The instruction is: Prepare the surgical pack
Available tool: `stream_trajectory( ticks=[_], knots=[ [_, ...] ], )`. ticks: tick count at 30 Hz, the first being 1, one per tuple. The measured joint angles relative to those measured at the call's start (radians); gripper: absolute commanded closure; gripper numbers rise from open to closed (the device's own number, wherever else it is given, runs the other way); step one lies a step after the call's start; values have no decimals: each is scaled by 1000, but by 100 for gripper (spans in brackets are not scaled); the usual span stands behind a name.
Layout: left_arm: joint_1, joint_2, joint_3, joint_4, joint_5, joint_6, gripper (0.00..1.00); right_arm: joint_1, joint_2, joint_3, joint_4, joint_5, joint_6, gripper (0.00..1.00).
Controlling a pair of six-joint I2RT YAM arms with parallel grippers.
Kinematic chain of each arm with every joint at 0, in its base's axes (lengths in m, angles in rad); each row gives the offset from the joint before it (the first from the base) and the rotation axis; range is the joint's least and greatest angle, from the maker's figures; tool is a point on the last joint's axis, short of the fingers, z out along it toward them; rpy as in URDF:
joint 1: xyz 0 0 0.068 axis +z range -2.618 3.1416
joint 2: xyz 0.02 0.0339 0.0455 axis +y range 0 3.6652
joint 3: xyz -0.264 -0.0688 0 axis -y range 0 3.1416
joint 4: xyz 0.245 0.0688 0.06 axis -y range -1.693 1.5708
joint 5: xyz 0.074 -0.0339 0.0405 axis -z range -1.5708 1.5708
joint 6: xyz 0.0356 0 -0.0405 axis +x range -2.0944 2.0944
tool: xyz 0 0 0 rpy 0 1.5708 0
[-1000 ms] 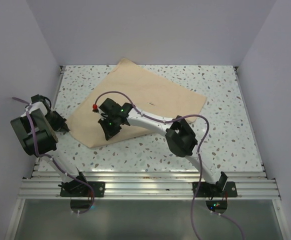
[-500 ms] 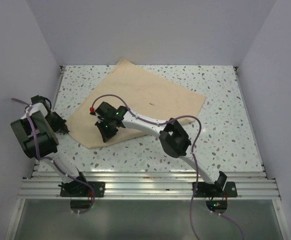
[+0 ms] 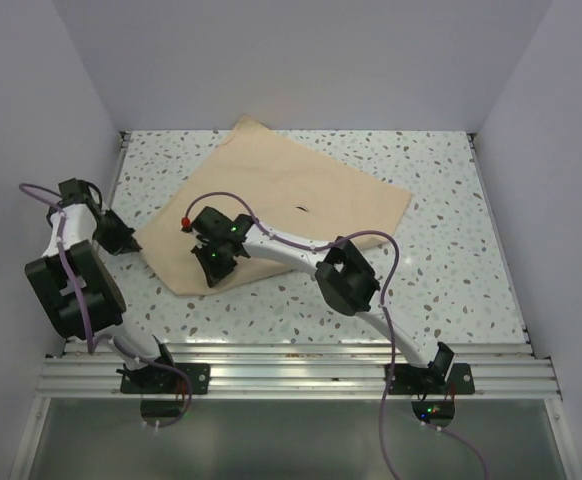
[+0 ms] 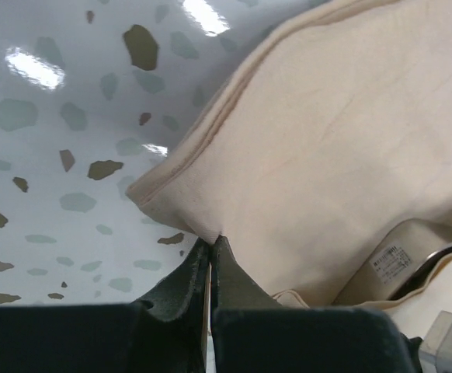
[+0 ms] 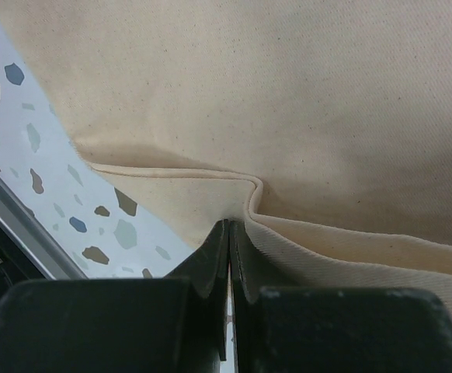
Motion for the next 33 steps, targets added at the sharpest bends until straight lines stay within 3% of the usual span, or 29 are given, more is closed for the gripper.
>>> stream_trajectory(
  ticks=[22,27,33],
  knots=[
    [-190,-122,18,46,89,-25,100,-41,-52,53,-68,16,3,100],
    [-246,-161,11,75,111,-67,100,-142,-186,19,-94,58,11,100],
    [-324,-184,11,108,118,-124,100,-415,-408,-141,-98,156,20,100]
  ],
)
